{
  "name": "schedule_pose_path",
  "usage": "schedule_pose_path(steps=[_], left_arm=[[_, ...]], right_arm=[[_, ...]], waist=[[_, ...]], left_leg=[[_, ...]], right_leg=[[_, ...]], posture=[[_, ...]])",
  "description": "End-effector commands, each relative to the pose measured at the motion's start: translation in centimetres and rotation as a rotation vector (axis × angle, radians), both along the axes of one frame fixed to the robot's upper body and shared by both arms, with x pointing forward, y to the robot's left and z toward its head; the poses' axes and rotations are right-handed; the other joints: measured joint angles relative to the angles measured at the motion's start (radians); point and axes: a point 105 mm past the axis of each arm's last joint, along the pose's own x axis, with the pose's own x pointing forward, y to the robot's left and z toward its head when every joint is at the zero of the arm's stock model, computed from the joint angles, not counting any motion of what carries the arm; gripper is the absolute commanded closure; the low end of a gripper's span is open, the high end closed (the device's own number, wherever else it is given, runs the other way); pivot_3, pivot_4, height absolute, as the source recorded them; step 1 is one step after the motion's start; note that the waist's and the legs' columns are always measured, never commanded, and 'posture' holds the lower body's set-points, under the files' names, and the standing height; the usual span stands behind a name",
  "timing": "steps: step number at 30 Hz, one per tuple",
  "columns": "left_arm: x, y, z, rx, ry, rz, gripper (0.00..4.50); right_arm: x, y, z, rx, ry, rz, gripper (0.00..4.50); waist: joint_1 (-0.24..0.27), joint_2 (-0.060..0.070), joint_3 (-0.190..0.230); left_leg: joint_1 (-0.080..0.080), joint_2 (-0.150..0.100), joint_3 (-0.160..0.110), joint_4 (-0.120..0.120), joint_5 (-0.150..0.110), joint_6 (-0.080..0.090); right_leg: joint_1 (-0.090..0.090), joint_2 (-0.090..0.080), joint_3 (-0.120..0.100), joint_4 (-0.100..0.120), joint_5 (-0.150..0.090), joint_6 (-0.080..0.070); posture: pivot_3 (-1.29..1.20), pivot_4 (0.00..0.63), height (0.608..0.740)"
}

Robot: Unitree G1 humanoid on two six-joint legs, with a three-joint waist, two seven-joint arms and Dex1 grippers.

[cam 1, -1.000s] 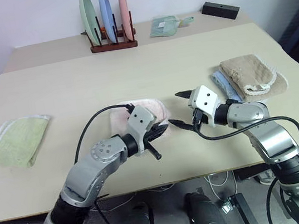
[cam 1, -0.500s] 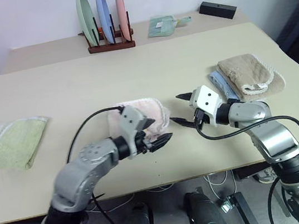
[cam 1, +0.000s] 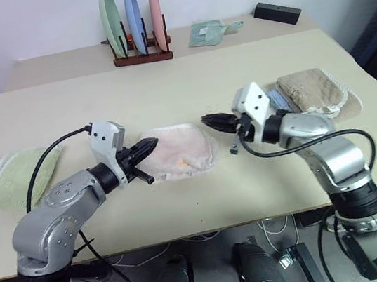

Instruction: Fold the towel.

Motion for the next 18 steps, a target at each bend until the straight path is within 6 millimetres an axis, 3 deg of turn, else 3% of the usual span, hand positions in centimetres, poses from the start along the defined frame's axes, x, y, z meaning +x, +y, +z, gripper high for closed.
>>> schedule_pose_path(steps=[1,4,10,12,15,18], left_arm=[[1.2,-0.7,-1.9,0.026,0.005,0.012,4.45],[1.8,-1.4,-4.1,0.041,0.037,0.007,4.45],[2.3,-1.7,-7.4,0.01,0.091,0.031,4.45],[2.2,-1.7,-8.1,0.004,0.099,0.03,4.45],[1.9,-1.6,-7.9,-0.045,0.091,0.039,4.45],[1.6,-1.0,-5.6,-0.133,0.038,0.057,4.45]], right_arm=[[0.0,2.0,-1.9,-0.004,0.052,0.021,4.5],[0.8,2.6,-4.8,-0.016,0.139,-0.024,4.5],[1.5,1.3,-10.2,-0.126,0.216,-0.105,4.5],[1.7,0.9,-10.5,-0.132,0.212,-0.119,4.5],[1.6,0.8,-9.5,-0.099,0.183,-0.113,4.5],[1.2,0.8,-7.2,-0.06,0.121,-0.066,4.5]], waist=[[-0.001,0.0,0.0],[-0.002,0.0,0.0],[-0.002,0.001,-0.001],[-0.002,0.001,-0.002],[-0.001,0.001,-0.002],[-0.001,0.001,-0.002]], left_leg=[[0.0,0.0,0.0,0.0,0.0,0.0],[0.001,0.0,0.0,0.0,0.0,0.0],[0.0,0.0,0.0,0.0,0.0,0.0],[0.001,0.0,0.0,0.0,0.0,0.0],[0.002,0.0,0.0,0.0,0.0,0.0],[0.002,0.0,0.0,0.0,0.0,0.0]], right_leg=[[0.0,0.0,0.0,0.0,0.0,0.0],[0.0,0.0,0.0,0.001,0.0,0.0],[0.0,0.0,0.0,0.001,0.001,0.001],[0.0,0.0,0.0,0.001,0.001,0.001],[0.001,0.0,0.0,0.001,0.001,0.001],[0.001,0.0,0.0,0.001,0.001,0.001]], posture=[[0.0,0.15,0.74],[0.0,0.15,0.74],[0.0,0.15,0.74],[0.0,0.15,0.74],[0.0,0.15,0.74],[0.0,0.15,0.74]])
